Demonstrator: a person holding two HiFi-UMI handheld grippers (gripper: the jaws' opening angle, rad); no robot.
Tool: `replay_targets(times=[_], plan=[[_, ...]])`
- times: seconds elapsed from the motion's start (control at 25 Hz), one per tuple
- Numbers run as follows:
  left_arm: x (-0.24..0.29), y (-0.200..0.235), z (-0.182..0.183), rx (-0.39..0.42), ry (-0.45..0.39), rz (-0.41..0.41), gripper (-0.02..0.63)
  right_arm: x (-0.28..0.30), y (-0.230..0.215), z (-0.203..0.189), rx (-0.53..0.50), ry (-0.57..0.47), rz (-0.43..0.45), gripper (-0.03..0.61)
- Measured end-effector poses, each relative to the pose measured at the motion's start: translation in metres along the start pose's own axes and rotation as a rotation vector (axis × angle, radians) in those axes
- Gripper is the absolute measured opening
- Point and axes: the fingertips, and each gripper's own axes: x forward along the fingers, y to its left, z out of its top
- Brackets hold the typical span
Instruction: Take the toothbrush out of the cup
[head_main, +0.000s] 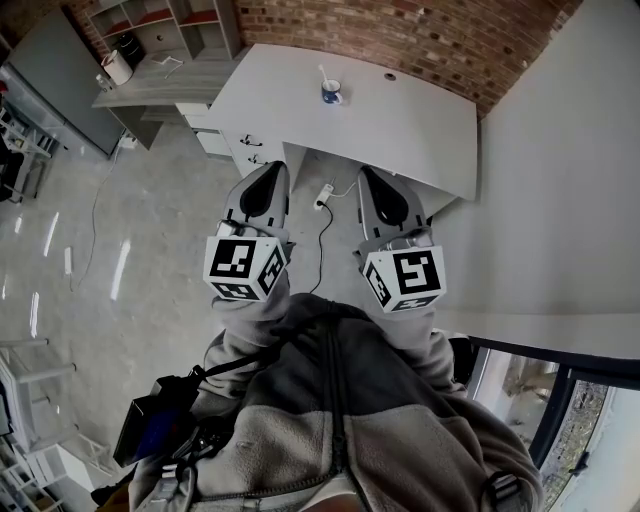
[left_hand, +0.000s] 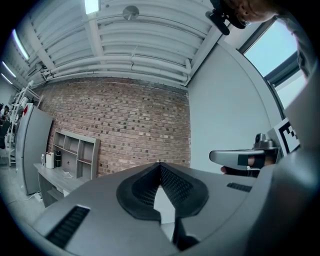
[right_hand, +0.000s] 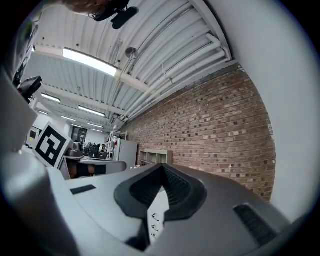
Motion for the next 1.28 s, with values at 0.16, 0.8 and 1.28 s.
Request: replay_targets(times=[0.16,0.8,1.28], plan=[[-0.001,0.003,0.001,-0.011,0.004,-0.016,0.003,0.001,0.004,0.003,-0.005,0.005,-0.011,0.000],[-0.013,0.021,-0.016,-0.018,0.047,-0.004,0.003,0.011,0.023,-0.013,0.005,0.019,0.023,0.000],[-0.031,0.028,-0.045,-0.080,0.098,0.026,0.003,-0.004,0.011,-0.044,-0.007,0.119,-0.009,0.000]])
